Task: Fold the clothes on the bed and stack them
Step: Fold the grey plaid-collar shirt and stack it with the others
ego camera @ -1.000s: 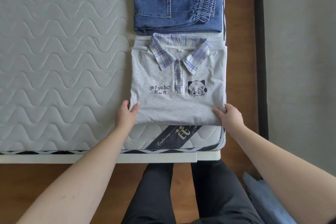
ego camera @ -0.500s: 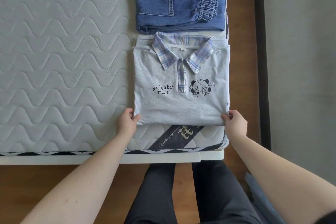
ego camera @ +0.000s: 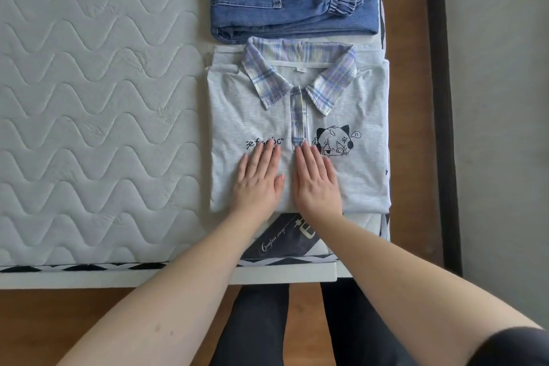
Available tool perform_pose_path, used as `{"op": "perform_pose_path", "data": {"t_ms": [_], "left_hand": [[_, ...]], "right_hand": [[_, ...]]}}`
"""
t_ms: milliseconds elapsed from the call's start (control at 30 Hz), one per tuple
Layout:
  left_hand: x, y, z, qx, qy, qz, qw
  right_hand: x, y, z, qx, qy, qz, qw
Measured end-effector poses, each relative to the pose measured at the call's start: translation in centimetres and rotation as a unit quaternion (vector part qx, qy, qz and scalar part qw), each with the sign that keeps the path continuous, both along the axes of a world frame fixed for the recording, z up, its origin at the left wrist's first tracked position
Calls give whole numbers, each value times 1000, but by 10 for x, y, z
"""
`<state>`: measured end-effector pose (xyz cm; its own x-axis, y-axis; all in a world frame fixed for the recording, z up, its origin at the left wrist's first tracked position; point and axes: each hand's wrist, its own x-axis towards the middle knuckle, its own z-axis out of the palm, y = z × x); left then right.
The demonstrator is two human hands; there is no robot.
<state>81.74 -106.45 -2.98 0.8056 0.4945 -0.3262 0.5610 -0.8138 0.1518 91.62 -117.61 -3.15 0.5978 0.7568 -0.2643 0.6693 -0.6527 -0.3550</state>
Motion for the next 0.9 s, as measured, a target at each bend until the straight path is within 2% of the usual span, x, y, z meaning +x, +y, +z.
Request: {"op": "perform_pose_path", "data": {"t_ms": [133, 233, 333, 400, 467, 667, 767, 900], "left_hand": [[-9, 7, -20, 26, 21, -40, 999], [-24, 23, -22, 33, 37, -38, 998], [-45, 42, -15, 21, 35, 34, 999], [-58, 54, -6, 29, 34, 76, 996], [-60, 65, 2, 32, 29, 72, 996], [19, 94, 3, 37, -39, 2, 999], [50, 105, -4, 40, -7, -23, 999], [52, 131, -12, 31, -1, -6, 1000]], "right_hand": [[21, -23, -22, -45, -45, 53, 997], [51, -48, -19, -84, -58, 23, 994], [78, -69, -9, -126, -60, 1, 990], [95, -73, -2, -140, -47, -64, 987], [109, -63, 5, -128, -48, -106, 985], [139, 24, 8, -65, -58, -14, 996], [148, 48, -2, -90, -45, 21, 995], [176, 32, -6, -90, -49, 77, 992]]}}
